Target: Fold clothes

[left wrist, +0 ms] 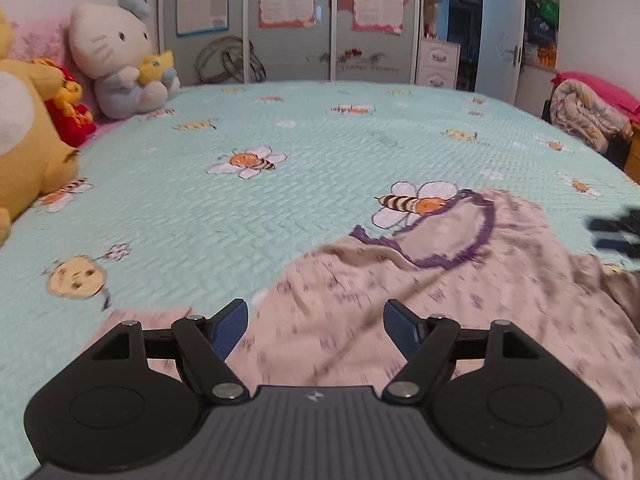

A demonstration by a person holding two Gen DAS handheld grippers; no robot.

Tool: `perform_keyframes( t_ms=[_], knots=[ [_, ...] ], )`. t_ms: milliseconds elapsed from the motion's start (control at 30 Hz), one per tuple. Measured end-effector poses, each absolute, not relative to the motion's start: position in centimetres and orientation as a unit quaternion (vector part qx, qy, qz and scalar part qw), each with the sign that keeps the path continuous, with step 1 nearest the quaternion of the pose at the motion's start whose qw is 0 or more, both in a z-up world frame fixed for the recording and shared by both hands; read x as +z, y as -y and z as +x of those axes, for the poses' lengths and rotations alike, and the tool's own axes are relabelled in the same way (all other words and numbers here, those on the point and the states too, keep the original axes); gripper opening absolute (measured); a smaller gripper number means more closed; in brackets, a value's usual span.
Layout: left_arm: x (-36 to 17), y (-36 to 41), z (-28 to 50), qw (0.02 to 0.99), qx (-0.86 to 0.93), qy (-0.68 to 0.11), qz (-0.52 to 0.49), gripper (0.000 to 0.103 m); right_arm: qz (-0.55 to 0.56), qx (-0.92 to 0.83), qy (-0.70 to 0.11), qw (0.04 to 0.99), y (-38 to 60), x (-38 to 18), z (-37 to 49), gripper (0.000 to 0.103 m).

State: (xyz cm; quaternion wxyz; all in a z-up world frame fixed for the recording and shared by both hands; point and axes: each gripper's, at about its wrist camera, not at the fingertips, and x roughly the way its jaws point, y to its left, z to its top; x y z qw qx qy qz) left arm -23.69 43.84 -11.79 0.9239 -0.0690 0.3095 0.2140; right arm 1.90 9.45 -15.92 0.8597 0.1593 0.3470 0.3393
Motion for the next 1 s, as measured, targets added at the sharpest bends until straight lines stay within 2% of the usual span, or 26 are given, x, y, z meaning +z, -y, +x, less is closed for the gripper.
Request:
perform_keyframes(
  t_ms=[167,367,400,467,500,533,567,800,867,1000],
  knots=[
    [-15.1,-48.3,-17.5,0.902,0.199,-0.375,-0.079,0.079,0.234,0.347,-0.343,0.841,-7.3,-17.6,0.2,0.058],
    [-17.3,-51.9,-14.6,0.889,0.188,-0.38,-0.175,0.073,0.238,0.365,-0.327,0.839,-7.4,-18.0,0.0,0.06],
    [-17.5,-51.8,-14.3,0.89,0.176,-0.378,-0.183,0.069,0.239,0.366,-0.328,0.837,-7.5,-18.0,0.2,0.06],
    [-17.4,-50.9,-13.7,0.895,0.145,-0.378,-0.187,0.045,0.238,0.376,-0.326,0.834,-7.8,-17.7,0.7,0.06],
    [-17.4,-50.5,-13.5,0.896,0.133,-0.378,-0.193,0.013,0.236,0.38,-0.325,0.833,-8.0,-17.4,1.1,0.06],
    [-17.3,-50.3,-13.2,0.897,0.123,-0.377,-0.197,0.004,0.234,0.385,-0.324,0.832,-8.2,-17.2,1.4,0.062],
    [-16.5,-51.0,-12.7,0.901,0.138,-0.368,-0.183,0.004,0.232,0.389,-0.322,0.831,-8.3,-16.9,1.7,0.066],
    [-10.3,-55.9,-8.5,0.919,0.24,-0.301,-0.088,0.004,0.177,0.389,-0.31,0.849,-11.1,-14.1,6.1,0.066],
    [-7.2,-58.3,-6.7,0.928,0.245,-0.271,-0.076,0.005,0.169,0.395,-0.301,0.851,-11.7,-13.4,6.7,0.066],
    [-6.1,-60.6,-3.6,0.904,0.278,-0.319,-0.064,0.023,0.166,0.395,-0.308,0.849,-13.2,-13.9,7.4,0.069]
  ],
)
